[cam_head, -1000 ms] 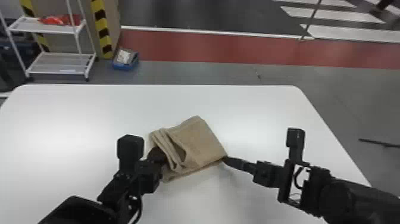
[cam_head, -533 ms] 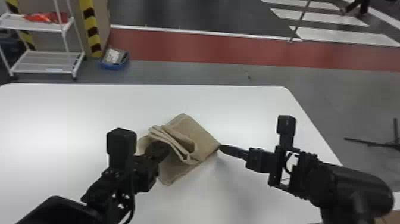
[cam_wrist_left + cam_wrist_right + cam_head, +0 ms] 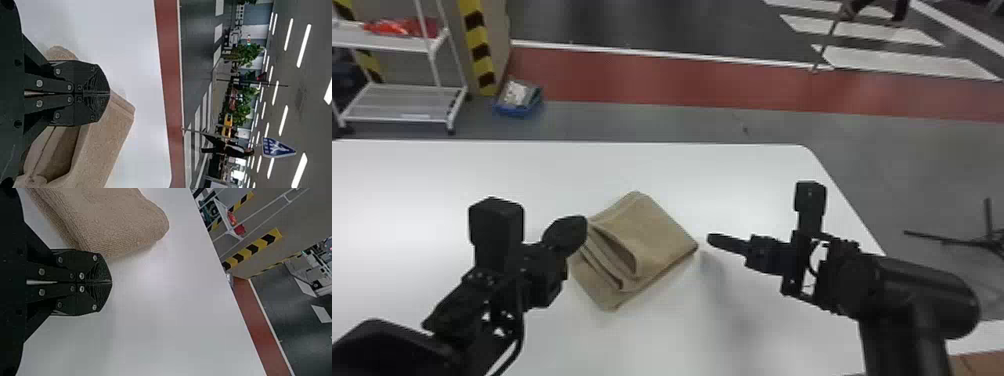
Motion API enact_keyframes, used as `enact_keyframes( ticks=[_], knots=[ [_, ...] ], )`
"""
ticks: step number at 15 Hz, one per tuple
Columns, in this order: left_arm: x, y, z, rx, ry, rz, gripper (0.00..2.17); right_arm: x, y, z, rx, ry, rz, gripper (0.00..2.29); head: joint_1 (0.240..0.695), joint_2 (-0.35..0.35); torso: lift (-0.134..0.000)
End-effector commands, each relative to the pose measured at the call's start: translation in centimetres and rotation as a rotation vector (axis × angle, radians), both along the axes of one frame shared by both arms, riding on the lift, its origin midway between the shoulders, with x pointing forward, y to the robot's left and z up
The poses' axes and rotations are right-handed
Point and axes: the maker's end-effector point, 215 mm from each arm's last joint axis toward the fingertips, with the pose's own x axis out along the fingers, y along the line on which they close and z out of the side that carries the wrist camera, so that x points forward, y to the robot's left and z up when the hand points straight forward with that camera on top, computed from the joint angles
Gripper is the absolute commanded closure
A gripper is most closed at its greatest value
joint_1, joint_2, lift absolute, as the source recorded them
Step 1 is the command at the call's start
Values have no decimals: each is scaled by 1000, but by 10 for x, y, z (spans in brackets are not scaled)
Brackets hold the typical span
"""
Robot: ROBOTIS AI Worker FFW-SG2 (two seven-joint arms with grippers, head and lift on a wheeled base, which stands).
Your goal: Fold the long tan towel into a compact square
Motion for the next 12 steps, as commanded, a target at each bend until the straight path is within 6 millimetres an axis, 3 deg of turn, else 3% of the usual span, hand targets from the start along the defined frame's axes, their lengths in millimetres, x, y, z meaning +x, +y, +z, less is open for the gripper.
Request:
enact_keyframes(
  ticks=[1, 3, 7, 10, 12],
  knots=[
    [6, 5, 2, -2, -7, 10, 2067, 0, 5, -1, 1, 4, 5, 1862, 695, -176, -123],
    [11, 4, -2, -13, -5, 16, 2067, -14, 14, -10, 29, 47, 20, 1862, 695, -158, -123],
    [19, 16, 2, -39, -29, 50, 2067, -47, 24, 0, 39, 28, 39, 1862, 695, -138, -123],
    [20, 14, 2, -48, -26, 49, 2067, -44, 21, -1, 18, 27, 35, 1862, 695, -131, -123],
    [20, 11, 1, -50, -23, 46, 2067, -29, 25, -4, 1, 13, 36, 1862, 695, -133, -123]
  ],
)
